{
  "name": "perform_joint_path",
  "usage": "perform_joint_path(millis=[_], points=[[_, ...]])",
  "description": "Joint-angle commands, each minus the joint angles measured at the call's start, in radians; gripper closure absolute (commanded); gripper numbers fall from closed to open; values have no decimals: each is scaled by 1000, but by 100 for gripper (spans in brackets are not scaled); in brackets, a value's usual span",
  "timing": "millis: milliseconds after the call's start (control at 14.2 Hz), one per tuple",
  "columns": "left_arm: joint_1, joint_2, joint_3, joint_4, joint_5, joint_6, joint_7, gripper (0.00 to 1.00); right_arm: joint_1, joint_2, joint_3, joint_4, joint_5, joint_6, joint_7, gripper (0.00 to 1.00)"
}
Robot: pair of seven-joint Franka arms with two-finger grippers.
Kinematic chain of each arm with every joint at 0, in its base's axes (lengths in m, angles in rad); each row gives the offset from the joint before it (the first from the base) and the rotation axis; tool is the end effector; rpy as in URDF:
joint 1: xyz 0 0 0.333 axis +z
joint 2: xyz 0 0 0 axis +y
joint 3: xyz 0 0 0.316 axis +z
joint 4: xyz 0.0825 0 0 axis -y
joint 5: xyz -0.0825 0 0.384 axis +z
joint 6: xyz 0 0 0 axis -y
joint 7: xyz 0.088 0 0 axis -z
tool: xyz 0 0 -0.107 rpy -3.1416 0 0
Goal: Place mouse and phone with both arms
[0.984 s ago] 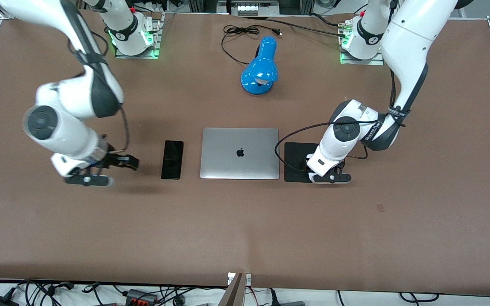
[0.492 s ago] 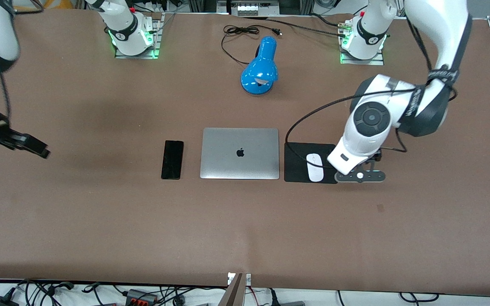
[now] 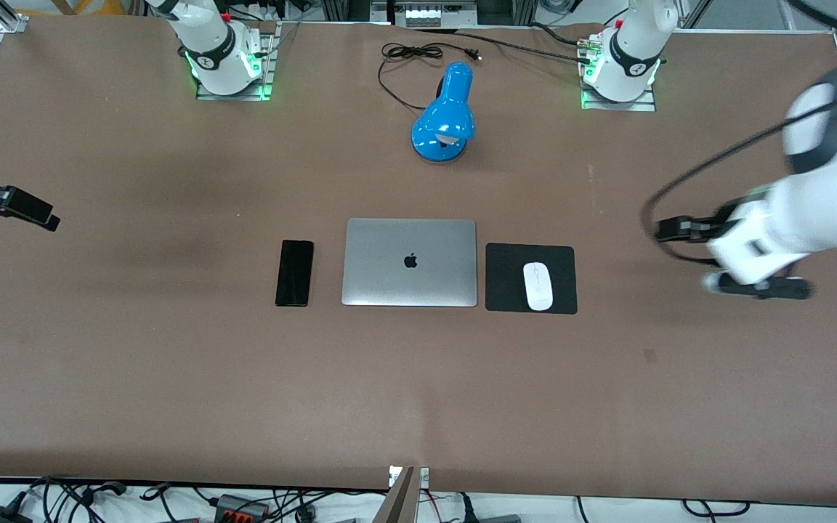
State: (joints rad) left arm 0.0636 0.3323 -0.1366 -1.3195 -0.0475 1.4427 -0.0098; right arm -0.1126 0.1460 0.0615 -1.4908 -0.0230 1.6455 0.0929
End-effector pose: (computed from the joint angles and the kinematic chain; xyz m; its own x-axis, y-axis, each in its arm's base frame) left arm 0.6327 -0.0382 0.5350 0.9763 -0.0696 -0.2050 -0.0520 -0.9946 0.0897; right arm 0.6040 -0.0358 0.5846 0.9897 -0.1425 0.0102 -0.1426 -0.9897 0.0131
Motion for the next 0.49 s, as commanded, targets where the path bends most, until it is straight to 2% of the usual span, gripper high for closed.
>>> perform_joint_path(millis=[0, 141, 281, 422], points=[[-70, -184, 126, -195, -20, 107, 129, 0, -2, -17, 0, 7, 5, -33, -48, 0], [-70, -301, 132, -329, 1, 258, 104, 0, -4, -23, 0, 7, -3, -47, -48, 0], [-82, -428, 137, -479, 20, 292, 102, 0, -4, -45, -2, -3, -17, -50, -47, 0], [-120, -437, 153, -489, 21, 301, 105, 0, -6, -48, -2, -5, -17, -55, -47, 0]])
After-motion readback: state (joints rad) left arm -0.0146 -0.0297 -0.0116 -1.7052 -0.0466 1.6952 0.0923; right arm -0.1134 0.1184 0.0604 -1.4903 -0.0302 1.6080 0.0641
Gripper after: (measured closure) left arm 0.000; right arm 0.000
